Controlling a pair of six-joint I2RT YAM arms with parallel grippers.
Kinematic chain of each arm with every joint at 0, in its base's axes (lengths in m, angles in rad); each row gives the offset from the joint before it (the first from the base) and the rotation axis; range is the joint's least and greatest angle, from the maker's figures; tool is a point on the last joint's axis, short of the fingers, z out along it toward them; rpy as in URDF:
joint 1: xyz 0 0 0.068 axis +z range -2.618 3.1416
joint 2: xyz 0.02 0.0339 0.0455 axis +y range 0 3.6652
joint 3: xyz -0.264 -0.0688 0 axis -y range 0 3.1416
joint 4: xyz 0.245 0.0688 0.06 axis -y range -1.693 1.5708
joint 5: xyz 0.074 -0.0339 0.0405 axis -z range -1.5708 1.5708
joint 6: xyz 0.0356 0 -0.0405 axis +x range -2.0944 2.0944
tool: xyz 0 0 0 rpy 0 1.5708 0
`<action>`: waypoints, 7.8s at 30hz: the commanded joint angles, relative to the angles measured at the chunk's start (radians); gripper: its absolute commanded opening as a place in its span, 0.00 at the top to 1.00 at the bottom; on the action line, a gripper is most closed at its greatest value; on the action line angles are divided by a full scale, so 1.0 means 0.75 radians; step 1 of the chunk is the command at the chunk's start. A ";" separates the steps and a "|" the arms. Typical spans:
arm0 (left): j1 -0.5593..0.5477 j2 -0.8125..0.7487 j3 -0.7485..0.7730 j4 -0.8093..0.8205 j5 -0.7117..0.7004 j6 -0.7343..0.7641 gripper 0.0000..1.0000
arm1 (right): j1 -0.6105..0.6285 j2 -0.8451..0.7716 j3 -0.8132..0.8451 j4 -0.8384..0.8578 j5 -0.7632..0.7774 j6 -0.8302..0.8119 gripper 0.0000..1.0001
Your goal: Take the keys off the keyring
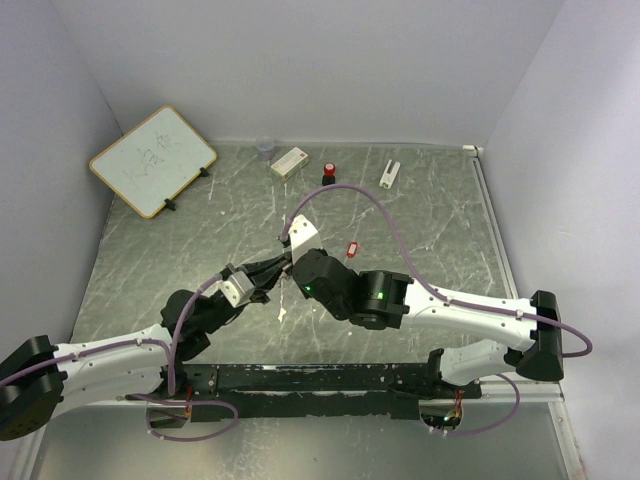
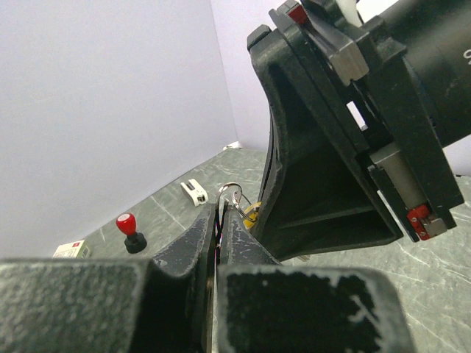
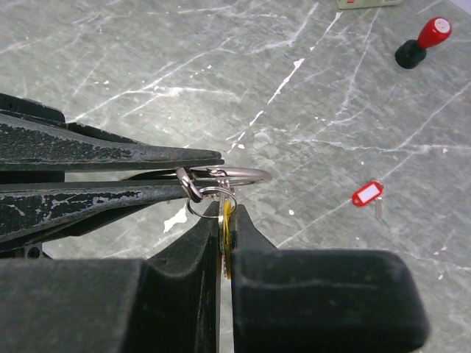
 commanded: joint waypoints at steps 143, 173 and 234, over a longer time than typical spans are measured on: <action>-0.001 0.190 0.009 0.275 -0.026 -0.202 0.50 | -0.093 0.080 0.351 -0.352 -0.006 -0.248 1.00; -0.001 0.260 -0.037 0.428 -0.007 -0.298 0.50 | -0.043 0.536 1.020 -1.209 0.146 -0.010 1.00; -0.007 0.473 -0.011 0.622 -0.075 -0.218 0.54 | 0.004 0.537 1.010 -1.129 0.114 0.001 1.00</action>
